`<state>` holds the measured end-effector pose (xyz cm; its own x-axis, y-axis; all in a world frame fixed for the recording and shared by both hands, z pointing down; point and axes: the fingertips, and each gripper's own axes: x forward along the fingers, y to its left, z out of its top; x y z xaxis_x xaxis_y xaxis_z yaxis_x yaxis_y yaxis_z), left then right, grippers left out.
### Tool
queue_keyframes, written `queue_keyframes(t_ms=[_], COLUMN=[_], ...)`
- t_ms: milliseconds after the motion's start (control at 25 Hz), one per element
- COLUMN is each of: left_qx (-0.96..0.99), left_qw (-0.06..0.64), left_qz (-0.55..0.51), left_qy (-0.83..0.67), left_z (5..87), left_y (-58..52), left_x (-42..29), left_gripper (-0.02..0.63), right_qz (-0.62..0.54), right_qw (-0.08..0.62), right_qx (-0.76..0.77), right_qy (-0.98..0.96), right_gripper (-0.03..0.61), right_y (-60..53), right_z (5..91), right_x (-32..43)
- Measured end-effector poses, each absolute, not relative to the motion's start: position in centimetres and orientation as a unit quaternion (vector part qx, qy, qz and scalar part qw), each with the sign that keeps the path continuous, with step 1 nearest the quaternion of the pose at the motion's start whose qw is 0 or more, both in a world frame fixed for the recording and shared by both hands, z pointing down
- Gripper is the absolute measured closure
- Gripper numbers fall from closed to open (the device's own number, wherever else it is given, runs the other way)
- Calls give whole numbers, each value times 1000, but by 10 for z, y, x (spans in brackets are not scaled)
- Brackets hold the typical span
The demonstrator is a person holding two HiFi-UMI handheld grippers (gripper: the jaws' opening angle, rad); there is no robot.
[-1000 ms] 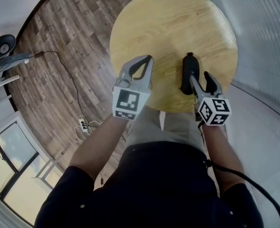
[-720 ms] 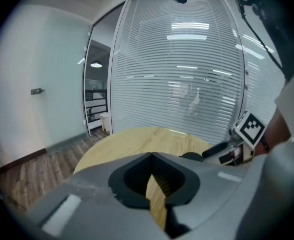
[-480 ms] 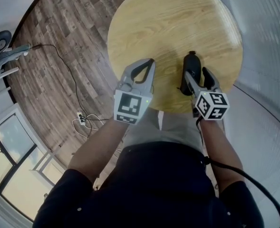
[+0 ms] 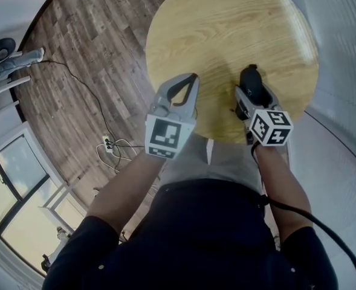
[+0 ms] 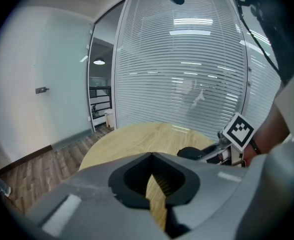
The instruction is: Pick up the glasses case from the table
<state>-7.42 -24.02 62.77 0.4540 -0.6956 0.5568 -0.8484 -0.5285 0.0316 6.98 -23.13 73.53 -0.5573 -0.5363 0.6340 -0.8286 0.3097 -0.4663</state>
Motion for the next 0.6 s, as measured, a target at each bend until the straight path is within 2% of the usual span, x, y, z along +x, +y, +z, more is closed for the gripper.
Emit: queue_keyframes(t_ms=[600], left_qx=[857], left_qw=[123], left_qz=[213], left_qy=[-453], left_z=[566], left_y=[-246], left_x=[-56], left_gripper=[609], right_qz=[394], right_qw=[129], right_qx=[441], right_qy=[-796], right_gripper=[239], right_y=[-222], right_z=[652], right_x=[89])
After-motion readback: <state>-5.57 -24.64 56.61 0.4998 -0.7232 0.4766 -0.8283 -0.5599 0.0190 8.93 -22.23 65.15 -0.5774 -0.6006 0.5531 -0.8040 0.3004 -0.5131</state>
